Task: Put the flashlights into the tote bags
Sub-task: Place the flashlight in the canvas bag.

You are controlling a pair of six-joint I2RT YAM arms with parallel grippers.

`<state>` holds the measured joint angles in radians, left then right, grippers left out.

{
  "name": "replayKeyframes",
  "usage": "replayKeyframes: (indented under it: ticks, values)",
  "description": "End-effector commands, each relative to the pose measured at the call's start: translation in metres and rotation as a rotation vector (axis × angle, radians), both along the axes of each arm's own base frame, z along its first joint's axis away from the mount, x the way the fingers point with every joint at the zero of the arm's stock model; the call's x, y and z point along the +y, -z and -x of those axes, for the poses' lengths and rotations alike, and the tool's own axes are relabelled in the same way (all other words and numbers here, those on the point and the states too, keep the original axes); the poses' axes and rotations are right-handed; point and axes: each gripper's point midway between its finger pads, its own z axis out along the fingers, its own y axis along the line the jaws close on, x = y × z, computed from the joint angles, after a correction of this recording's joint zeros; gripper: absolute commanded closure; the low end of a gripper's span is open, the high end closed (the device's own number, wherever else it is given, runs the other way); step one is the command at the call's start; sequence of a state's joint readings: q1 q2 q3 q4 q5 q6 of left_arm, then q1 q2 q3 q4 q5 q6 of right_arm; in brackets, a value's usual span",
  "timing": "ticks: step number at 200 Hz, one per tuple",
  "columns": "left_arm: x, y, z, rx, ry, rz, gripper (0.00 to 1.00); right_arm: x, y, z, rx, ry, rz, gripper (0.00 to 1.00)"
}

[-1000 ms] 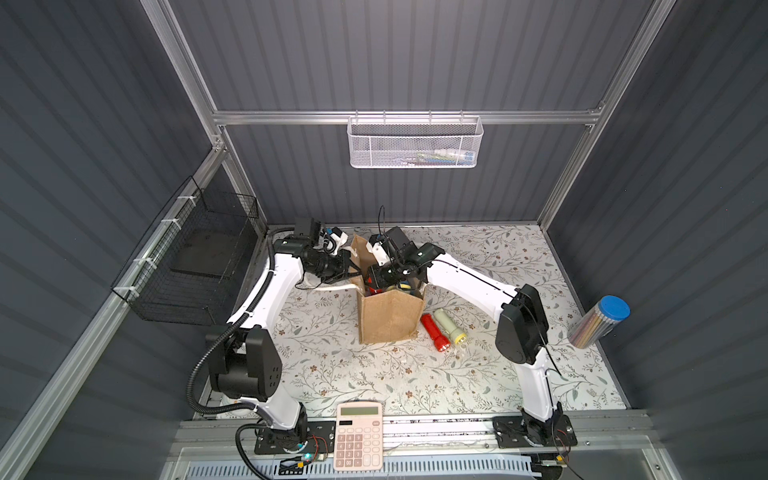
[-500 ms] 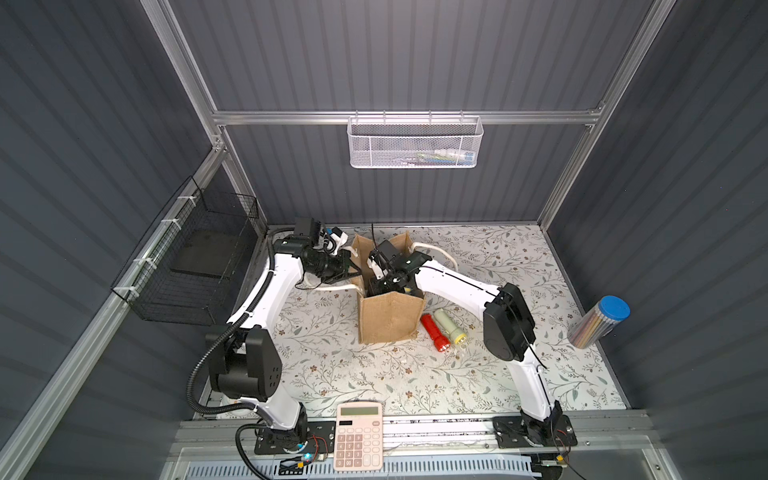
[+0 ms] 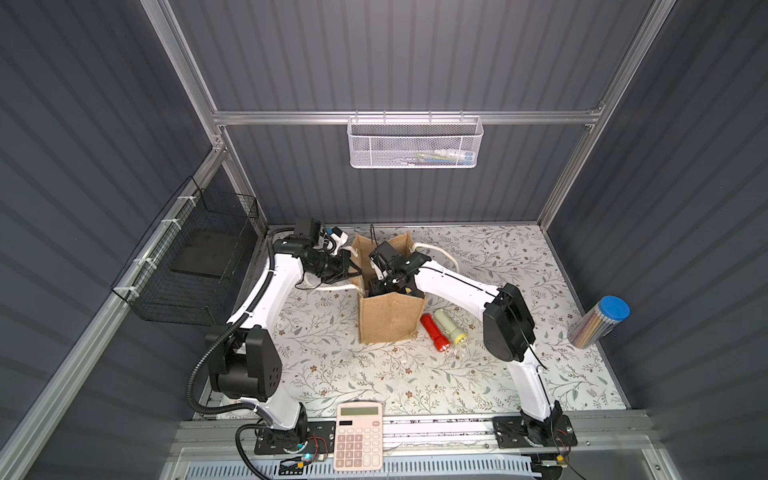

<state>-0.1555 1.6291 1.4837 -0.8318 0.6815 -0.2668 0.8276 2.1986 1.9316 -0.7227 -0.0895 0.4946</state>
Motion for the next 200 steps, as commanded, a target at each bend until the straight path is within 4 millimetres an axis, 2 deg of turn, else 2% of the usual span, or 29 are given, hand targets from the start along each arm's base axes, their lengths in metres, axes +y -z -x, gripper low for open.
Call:
replayKeyframes:
  ticks: [1,42,77,117,153,176,200]
  values:
    - [-0.001,-0.016,-0.002,-0.058,0.008,0.031,1.0,-0.015,-0.012,-0.002,-0.019,0.032,0.039,0.42]
    - [0.0,-0.019,-0.001,-0.07,0.008,0.03,1.0,-0.013,-0.043,-0.008,-0.061,0.034,-0.028,0.38]
    - [0.0,-0.019,-0.003,-0.069,0.007,0.03,1.0,-0.022,-0.087,-0.01,-0.14,0.027,-0.091,0.32]
    - [0.0,-0.017,-0.006,-0.068,-0.005,0.026,1.0,-0.038,-0.139,-0.003,-0.274,0.011,-0.201,0.27]
    - [0.001,-0.02,-0.006,-0.075,-0.01,0.028,1.0,-0.073,-0.18,0.004,-0.382,0.054,-0.211,0.26]
    - [0.001,-0.02,-0.004,-0.076,-0.008,0.023,1.0,-0.103,-0.188,0.011,-0.413,0.128,-0.196,0.26]
    - [0.002,-0.021,-0.004,-0.079,-0.01,0.022,1.0,-0.131,-0.185,0.023,-0.427,0.187,-0.168,0.26]
